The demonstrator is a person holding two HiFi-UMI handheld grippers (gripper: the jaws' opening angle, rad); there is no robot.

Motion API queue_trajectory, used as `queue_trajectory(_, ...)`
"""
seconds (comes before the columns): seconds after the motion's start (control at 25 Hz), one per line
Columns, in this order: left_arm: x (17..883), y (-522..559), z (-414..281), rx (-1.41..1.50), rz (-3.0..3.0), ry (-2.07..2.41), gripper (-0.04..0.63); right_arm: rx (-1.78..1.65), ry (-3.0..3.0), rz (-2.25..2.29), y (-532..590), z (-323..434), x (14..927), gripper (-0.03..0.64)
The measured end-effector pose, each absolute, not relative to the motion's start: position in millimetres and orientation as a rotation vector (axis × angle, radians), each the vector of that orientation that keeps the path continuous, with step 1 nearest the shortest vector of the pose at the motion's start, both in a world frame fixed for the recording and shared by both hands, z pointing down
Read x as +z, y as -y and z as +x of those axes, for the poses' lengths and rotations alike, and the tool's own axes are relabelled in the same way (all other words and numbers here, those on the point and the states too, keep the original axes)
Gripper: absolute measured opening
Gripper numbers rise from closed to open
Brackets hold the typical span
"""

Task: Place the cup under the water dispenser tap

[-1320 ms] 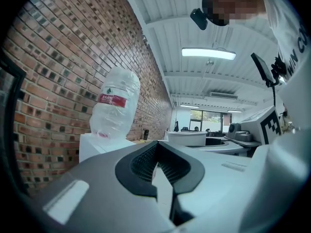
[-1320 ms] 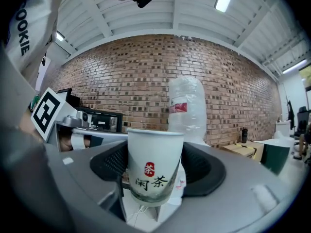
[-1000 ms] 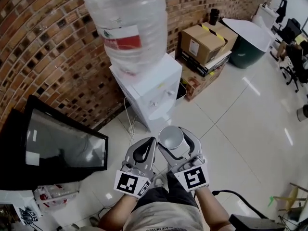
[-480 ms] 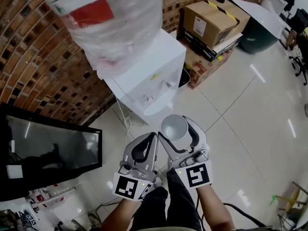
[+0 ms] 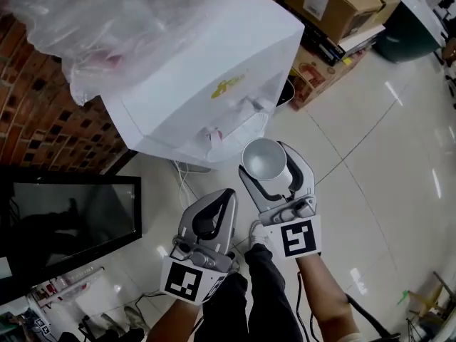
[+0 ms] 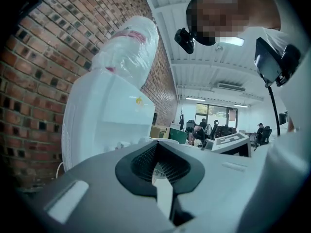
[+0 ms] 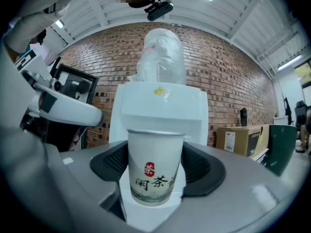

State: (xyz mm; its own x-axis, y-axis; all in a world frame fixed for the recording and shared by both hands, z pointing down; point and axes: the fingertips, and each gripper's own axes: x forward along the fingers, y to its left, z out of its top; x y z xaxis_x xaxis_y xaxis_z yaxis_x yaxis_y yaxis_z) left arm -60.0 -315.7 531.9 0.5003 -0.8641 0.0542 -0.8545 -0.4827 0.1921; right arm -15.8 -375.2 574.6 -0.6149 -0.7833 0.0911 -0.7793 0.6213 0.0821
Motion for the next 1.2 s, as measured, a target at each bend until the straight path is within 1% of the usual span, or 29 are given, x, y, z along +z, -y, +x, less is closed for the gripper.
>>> queue_trajectory(0.16, 567.1, 330.0, -61.2, -0.055, 2.530, 1.491, -0.008, -0.083, 2.728, 1.320, 402.4, -18.3, 611.4, 0.331)
queue_trajectory(0.52, 613.2, 343.4, -59.3, -0.067, 2.528, 1.491, -0.008, -0.132, 2.727, 1.409, 452.2, -16.5, 687.2, 0.331)
queue_trajectory(0.76, 633.9, 346.2, -64.8, -0.054, 2.533, 1.493, -0.008, -0.192, 2.736, 1.471, 473.2, -22.3, 712.3, 0.331)
queue_trajectory(0.92, 641.7, 345.0, -66.3, -0.056, 2.550, 1.485, -0.008, -0.170, 2.711, 1.502, 478.4, -21.3, 731.3, 0.331)
queue_trajectory(1.2, 651.7, 341.8, -69.1, -0.051, 2.551, 1.471, -0.008, -0.190, 2.717, 1.521, 488.4, -24.1, 739.0, 0.334)
